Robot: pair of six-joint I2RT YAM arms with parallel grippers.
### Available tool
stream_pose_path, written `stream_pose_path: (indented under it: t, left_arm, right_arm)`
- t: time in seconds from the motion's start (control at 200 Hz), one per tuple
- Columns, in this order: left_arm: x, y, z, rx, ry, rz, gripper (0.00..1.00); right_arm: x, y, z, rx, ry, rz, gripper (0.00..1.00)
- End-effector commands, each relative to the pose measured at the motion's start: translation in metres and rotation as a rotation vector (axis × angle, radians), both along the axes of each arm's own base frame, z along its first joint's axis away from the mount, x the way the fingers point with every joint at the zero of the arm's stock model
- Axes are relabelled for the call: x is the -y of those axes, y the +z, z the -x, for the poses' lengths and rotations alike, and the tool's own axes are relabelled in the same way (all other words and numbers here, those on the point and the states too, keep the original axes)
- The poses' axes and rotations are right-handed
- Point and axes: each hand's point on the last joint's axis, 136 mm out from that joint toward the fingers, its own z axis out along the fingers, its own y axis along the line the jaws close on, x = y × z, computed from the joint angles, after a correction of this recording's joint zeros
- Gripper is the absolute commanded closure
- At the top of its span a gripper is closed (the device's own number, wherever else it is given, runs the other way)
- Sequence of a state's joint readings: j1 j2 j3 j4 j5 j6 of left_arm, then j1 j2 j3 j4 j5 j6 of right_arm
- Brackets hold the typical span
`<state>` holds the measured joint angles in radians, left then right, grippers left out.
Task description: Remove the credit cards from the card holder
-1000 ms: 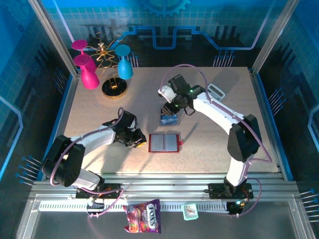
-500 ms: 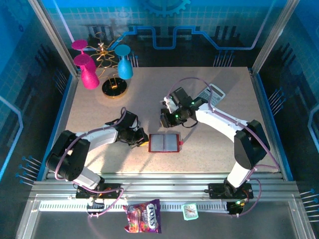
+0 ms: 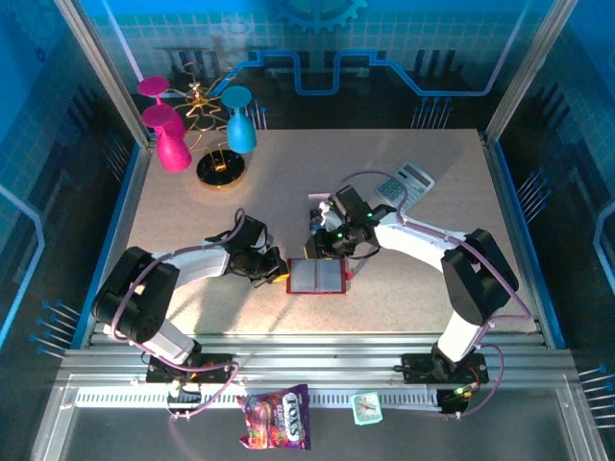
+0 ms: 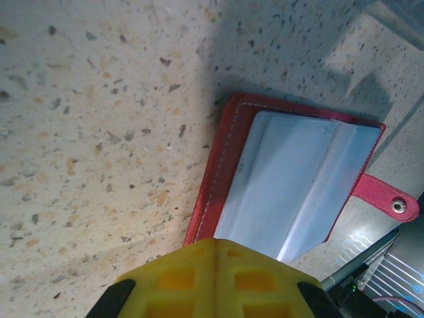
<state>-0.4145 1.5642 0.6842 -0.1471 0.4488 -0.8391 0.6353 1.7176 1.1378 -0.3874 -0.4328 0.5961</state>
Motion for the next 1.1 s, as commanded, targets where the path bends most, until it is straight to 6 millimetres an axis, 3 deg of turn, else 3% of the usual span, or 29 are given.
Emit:
stream_pose_path:
  t: [0.0, 0.645, 1.096]
  left_arm:
    - [0.003, -0.010, 0.010, -0.056, -0.013, 0.016, 0.96]
    - [-0.001, -0.017, 0.015, -0.079, 0.001, -0.016, 0.97]
    - [-0.004, -0.018, 0.018, -0.081, 0.006, -0.026, 0.96]
  right_arm:
    - [-0.012, -0.004, 0.007, -0.040, 0.011, -0.036, 0.66]
    - [-0.033, -0.040, 0.024, -0.187, 0.015, -0.024, 0.60]
    - [-0.035, -0.062, 0.034, -0.235, 0.028, 0.045, 0.58]
